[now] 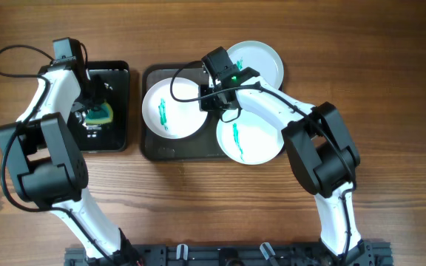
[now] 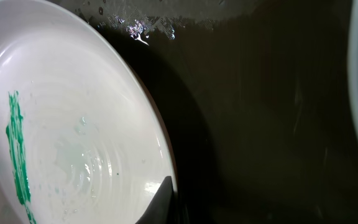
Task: Clean dirty plates on tray and stack at the side
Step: 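Grasp the green-and-yellow sponge from the black tray with the left gripper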
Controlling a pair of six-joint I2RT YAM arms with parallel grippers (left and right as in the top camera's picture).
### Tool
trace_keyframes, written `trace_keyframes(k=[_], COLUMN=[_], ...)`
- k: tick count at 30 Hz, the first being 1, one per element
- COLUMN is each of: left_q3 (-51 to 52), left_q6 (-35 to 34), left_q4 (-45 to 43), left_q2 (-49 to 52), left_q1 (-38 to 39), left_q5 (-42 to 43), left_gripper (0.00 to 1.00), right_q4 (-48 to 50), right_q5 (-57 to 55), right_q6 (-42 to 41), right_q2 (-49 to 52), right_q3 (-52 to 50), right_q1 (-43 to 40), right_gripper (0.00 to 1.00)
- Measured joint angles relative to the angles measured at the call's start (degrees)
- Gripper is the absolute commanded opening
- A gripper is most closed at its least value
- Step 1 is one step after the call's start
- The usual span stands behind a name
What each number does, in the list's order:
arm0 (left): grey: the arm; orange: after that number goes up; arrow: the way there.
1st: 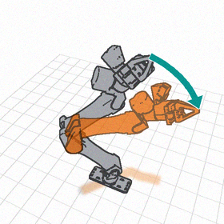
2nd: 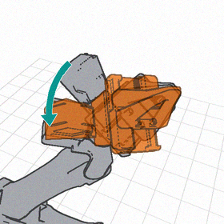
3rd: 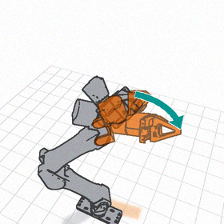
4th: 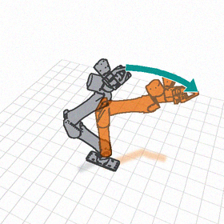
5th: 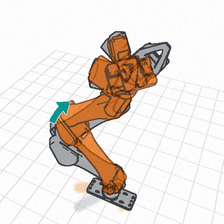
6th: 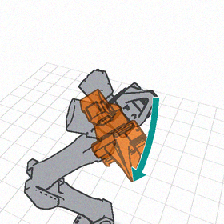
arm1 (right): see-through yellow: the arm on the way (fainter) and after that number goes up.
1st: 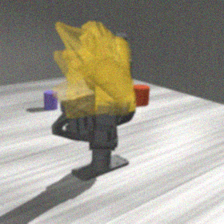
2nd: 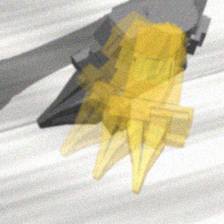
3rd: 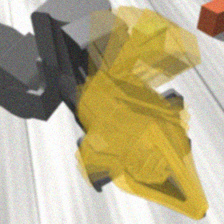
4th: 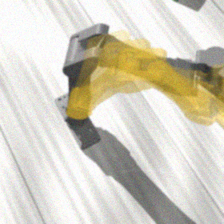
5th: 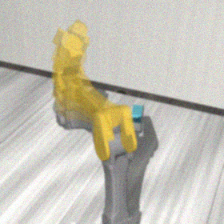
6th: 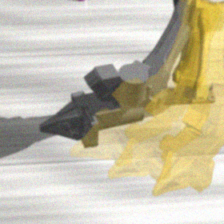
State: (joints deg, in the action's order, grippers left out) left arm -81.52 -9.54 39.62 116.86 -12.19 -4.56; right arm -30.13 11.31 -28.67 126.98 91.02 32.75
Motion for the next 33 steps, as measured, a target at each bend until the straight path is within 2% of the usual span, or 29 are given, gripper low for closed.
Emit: trace_keyframes(k=[2, 12, 20, 33], left_q3=[-0.20, -0.57, -5.05, -8.57], left_q6=[0.00, 0.20, 0.20, 0.20], left_q4=[0.02, 0.74, 8.72, 17.79], left_q2=[0.26, 0.52, 0.00, -14.29], left_q1=[0.00, 0.00, 0.00, 0.00], left_q5=[-0.11, -0.13, -0.09, -0.11], left_gripper=[0.04, 0.04, 0.04, 0.04], right_q4=[0.00, 0.00, 0.00, 0.17], right_q5=[-0.02, -0.02, 0.00, 0.22], right_q6=[-0.02, -0.02, -0.02, 0.00], right_q2=[0.00, 0.00, 0.00, 0.00], right_q3=[0.00, 0.00, 0.00, 0.00], right_q1=[0.00, 0.00, 0.00, 0.00], right_gripper=[0.04, 0.04, 0.04, 0.04])
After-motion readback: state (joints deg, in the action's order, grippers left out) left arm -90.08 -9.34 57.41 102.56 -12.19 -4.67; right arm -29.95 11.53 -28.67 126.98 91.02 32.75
